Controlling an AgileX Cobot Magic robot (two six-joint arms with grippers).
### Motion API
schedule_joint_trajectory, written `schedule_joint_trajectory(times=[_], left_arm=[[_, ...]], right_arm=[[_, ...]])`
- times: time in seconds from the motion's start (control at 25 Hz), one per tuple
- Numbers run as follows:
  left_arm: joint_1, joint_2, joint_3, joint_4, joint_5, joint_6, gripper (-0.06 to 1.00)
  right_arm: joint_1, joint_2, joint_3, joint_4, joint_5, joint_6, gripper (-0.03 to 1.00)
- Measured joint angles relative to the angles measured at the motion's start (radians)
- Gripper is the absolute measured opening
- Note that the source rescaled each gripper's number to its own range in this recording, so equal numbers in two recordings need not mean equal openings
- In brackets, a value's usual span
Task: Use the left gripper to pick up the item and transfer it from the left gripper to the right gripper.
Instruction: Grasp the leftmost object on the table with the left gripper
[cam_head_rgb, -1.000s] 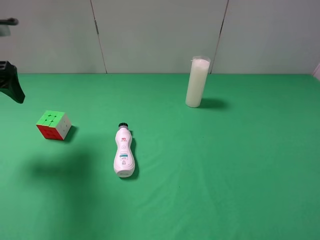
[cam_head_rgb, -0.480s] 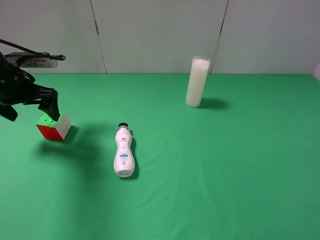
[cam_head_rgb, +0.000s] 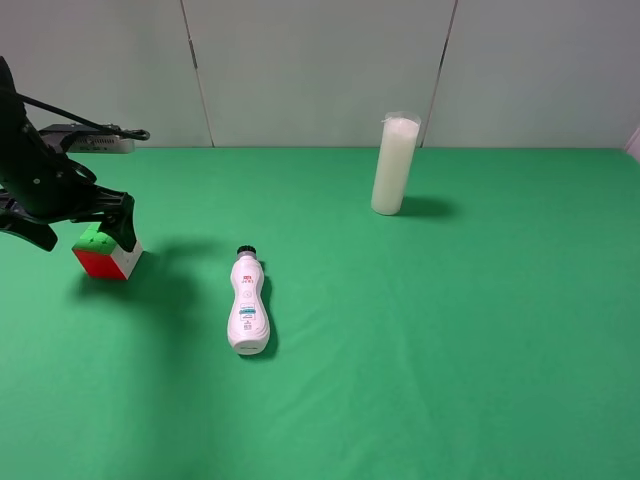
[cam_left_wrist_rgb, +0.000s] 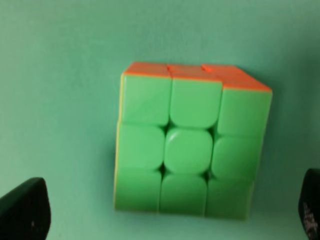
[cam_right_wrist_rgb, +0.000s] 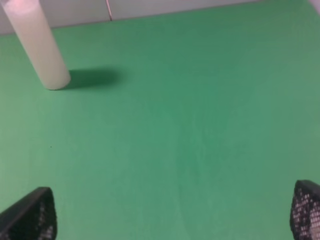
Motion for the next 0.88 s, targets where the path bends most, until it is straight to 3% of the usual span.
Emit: schedule_joint_trajectory(times=[0.4, 0.88], left_arm=[[-0.039, 0.088, 0.0, 0.005, -0.093, 0.015, 1.0], [-0.046, 0.11, 0.0, 0.045, -0.096, 0.016, 0.98]], right_arm=[[0.0, 0.0, 0.0, 0.0, 0.0, 0.0, 1.0], [0.0, 0.0, 0.0, 0.0, 0.0, 0.0, 1.0]])
